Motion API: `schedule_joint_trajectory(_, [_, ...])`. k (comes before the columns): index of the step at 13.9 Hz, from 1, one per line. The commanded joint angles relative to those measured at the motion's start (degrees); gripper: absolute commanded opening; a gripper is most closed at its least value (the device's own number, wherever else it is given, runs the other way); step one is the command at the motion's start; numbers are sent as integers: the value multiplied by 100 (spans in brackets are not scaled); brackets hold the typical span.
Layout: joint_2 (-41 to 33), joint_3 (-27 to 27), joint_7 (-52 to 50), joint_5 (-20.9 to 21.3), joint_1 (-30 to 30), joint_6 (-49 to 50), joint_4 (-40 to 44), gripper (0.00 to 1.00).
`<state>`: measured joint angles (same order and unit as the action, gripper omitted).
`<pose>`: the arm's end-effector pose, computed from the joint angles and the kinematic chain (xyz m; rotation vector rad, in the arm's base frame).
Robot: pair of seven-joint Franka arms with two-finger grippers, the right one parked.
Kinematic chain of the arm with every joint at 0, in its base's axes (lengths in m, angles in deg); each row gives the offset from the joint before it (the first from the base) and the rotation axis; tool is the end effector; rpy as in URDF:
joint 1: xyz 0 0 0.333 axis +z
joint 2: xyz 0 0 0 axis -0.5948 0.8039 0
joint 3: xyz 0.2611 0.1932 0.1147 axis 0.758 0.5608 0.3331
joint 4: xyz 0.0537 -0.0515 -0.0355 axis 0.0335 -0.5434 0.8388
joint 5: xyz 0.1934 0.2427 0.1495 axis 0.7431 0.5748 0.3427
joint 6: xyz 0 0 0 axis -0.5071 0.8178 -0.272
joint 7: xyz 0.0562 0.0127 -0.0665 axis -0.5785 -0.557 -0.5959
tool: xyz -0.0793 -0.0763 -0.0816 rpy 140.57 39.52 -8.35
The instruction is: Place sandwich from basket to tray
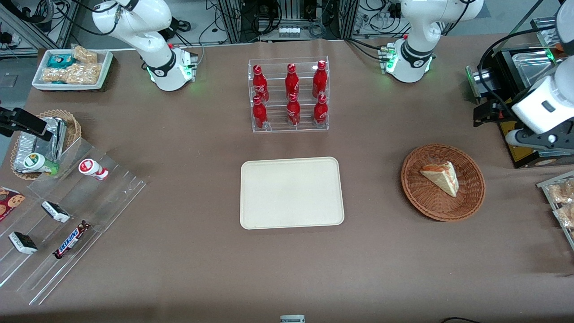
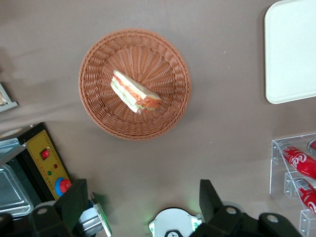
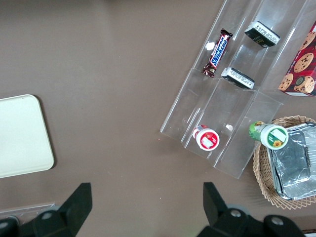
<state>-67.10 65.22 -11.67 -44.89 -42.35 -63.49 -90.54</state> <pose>0.4983 -0.0268 0.5865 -3.0904 0.2563 0.3214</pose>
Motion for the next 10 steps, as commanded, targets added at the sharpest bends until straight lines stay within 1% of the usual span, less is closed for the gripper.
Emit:
schedule_joint_trajectory(1, [-300, 41, -77, 33, 6, -618, -898, 100])
schedule_joint_trajectory(4, [-449, 59, -268, 103, 6, -1602, -1935, 100])
schedule_joint_trajectory(6, [-529, 59, -733, 278, 6, -2427, -2612, 100])
schedule_joint_trajectory(9, [-494, 68, -1279, 340, 23, -3482, -3351, 100])
schedule_joint_trajectory(10, [-459, 59, -1516, 402, 154, -3930, -3623, 100])
